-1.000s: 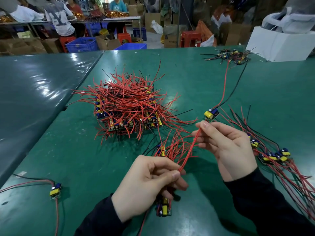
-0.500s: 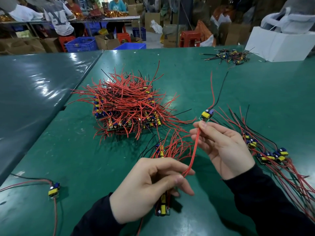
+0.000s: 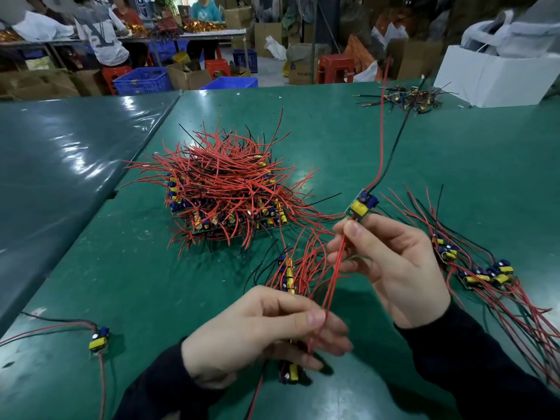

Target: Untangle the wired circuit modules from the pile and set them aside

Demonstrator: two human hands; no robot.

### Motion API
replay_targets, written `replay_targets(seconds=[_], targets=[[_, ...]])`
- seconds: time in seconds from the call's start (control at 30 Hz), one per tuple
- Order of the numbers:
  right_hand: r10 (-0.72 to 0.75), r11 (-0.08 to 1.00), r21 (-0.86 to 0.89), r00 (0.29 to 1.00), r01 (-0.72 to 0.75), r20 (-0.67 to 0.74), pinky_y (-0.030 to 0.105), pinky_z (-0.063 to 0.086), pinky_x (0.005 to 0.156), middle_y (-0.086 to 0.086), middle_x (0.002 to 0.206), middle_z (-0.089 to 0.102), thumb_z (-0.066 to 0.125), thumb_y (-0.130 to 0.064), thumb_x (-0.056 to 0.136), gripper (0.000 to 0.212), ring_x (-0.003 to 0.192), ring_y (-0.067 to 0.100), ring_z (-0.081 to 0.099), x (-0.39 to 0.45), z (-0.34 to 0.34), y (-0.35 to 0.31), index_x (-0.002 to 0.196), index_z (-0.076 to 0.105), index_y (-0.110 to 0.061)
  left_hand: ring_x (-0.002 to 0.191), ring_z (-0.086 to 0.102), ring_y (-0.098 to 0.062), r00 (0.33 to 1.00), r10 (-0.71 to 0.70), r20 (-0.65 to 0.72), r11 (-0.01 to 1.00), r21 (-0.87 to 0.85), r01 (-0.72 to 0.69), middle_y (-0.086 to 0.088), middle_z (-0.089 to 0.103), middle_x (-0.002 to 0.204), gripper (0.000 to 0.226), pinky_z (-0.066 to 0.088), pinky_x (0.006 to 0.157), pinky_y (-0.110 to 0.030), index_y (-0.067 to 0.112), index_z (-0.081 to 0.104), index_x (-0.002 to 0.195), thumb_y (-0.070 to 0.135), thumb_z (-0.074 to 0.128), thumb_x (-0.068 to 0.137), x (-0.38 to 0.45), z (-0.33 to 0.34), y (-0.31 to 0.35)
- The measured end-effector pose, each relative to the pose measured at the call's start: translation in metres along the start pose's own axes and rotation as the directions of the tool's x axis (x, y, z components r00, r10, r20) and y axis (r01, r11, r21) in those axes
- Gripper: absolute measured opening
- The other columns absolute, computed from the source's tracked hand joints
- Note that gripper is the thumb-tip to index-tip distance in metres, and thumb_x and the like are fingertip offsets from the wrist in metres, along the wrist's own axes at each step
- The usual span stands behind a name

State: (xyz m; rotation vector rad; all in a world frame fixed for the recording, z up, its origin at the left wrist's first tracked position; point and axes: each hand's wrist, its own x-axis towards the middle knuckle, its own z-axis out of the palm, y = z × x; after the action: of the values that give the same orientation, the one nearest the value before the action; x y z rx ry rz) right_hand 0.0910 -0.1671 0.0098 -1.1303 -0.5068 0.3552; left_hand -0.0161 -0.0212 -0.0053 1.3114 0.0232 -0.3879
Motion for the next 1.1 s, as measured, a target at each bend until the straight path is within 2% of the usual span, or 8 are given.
replay_targets(seconds=[0.1, 0.3, 0.47, 0.57, 0.67, 0.77, 0.87, 1.1], targets=[[0.022, 0.999, -0.035, 1.000, -0.021, 0.014, 0.020, 0.052, 0.050, 0.010, 0.066, 0.070, 0.066, -0.028, 0.069, 0.021, 0.056, 0.017, 0.067, 0.000, 0.001, 0.004, 0.075, 0.075, -0.010, 0.072, 0.069, -0.021, 0.999, 0.012, -0.033, 0.998, -0.061, -0.014, -0.009, 0.071, 0.074, 0.024, 0.054, 0.069, -0.024, 0.009, 0.075, 0.091, 0.027, 0.060, 0.083, 0.001, 0.003, -0.001], [0.046, 0.999, 0.004, 0.997, -0.046, -0.068, 0.019, 0.051, 0.050, 0.011, 0.064, 0.069, 0.067, -0.026, 0.066, 0.020, 0.055, 0.017, 0.066, 0.001, -0.001, 0.008, 0.070, 0.075, -0.008, 0.044, 0.054, -0.013, 0.947, 0.251, -0.199, 0.965, 0.135, -0.227, 0.000, 0.051, 0.048, 0.020, 0.052, 0.060, -0.027, 0.013, 0.070, 0.070, 0.016, 0.058, 0.085, 0.009, 0.016, -0.007], [-0.075, 0.991, -0.114, 0.997, 0.074, -0.009, 0.025, 0.054, 0.052, 0.011, 0.063, 0.068, 0.060, -0.019, 0.079, 0.016, 0.053, 0.019, 0.066, -0.004, 0.004, 0.014, 0.076, 0.070, -0.007, 0.035, 0.056, -0.015, 0.955, 0.145, -0.258, 0.988, -0.007, -0.152, -0.002, 0.049, 0.043, 0.020, 0.049, 0.047, -0.023, 0.003, 0.066, 0.077, 0.018, 0.062, 0.088, 0.012, 0.022, -0.017], [-0.021, 0.990, -0.140, 0.997, 0.031, 0.068, 0.021, 0.049, 0.046, 0.007, 0.057, 0.062, 0.056, -0.018, 0.082, 0.018, 0.046, 0.015, 0.058, -0.004, 0.004, 0.014, 0.078, 0.067, -0.004, 0.042, 0.061, -0.014, 0.958, 0.168, -0.231, 0.982, 0.119, -0.143, -0.005, 0.059, 0.048, 0.024, 0.045, 0.046, -0.017, 0.003, 0.067, 0.084, 0.026, 0.063, 0.087, 0.010, 0.022, -0.014], [0.036, 0.982, -0.188, 0.979, 0.003, 0.202, 0.018, 0.042, 0.039, 0.001, 0.054, 0.055, 0.052, -0.018, 0.086, 0.018, 0.040, 0.011, 0.049, -0.006, 0.003, 0.012, 0.080, 0.062, -0.005, 0.052, 0.063, -0.016, 0.775, 0.396, -0.492, 0.909, 0.330, -0.255, -0.007, 0.064, 0.060, 0.039, 0.052, 0.054, -0.029, 0.009, 0.069, 0.084, 0.043, 0.072, 0.066, 0.010, 0.013, -0.009], [0.158, 0.941, -0.337, 0.882, 0.000, 0.443, 0.013, 0.035, 0.037, -0.004, 0.053, 0.050, 0.050, -0.015, 0.095, 0.019, 0.037, 0.004, 0.042, -0.013, 0.006, 0.012, 0.078, 0.059, -0.014, 0.062, 0.058, -0.008, 0.618, 0.509, -0.599, 0.859, 0.306, -0.410, 0.001, 0.063, 0.068, 0.043, 0.051, 0.056, -0.024, 0.010, 0.071, 0.096, 0.045, 0.066, 0.072, 0.011, 0.005, -0.002], [0.272, 0.889, -0.458, 0.781, 0.020, 0.563, 0.005, 0.032, 0.046, -0.010, 0.052, 0.048, 0.046, -0.016, 0.095, 0.019, 0.039, -0.002, 0.041, -0.021, 0.014, 0.013, 0.081, 0.059, -0.014, 0.048, 0.041, -0.004, 0.574, 0.493, -0.654, 0.861, 0.272, -0.429, 0.005, 0.044, 0.053, 0.038, 0.034, 0.044, -0.014, 0.005, 0.075, 0.087, 0.037, 0.055, 0.082, 0.008, -0.001, 0.002], [0.377, 0.858, -0.498, 0.810, -0.123, 0.449, 0.011, 0.029, 0.033, -0.004, 0.043, 0.055, 0.055, -0.019, 0.093, 0.024, 0.027, 0.004, 0.036, -0.022, 0.008, 0.007, 0.084, 0.070, -0.001, 0.043, 0.038, -0.010, 0.538, 0.494, -0.682, 0.853, 0.264, -0.449, -0.002, 0.043, 0.052, 0.023, 0.030, 0.037, -0.017, 0.005, 0.072, 0.082, 0.018, 0.054, 0.090, 0.004, -0.009, 0.005]])
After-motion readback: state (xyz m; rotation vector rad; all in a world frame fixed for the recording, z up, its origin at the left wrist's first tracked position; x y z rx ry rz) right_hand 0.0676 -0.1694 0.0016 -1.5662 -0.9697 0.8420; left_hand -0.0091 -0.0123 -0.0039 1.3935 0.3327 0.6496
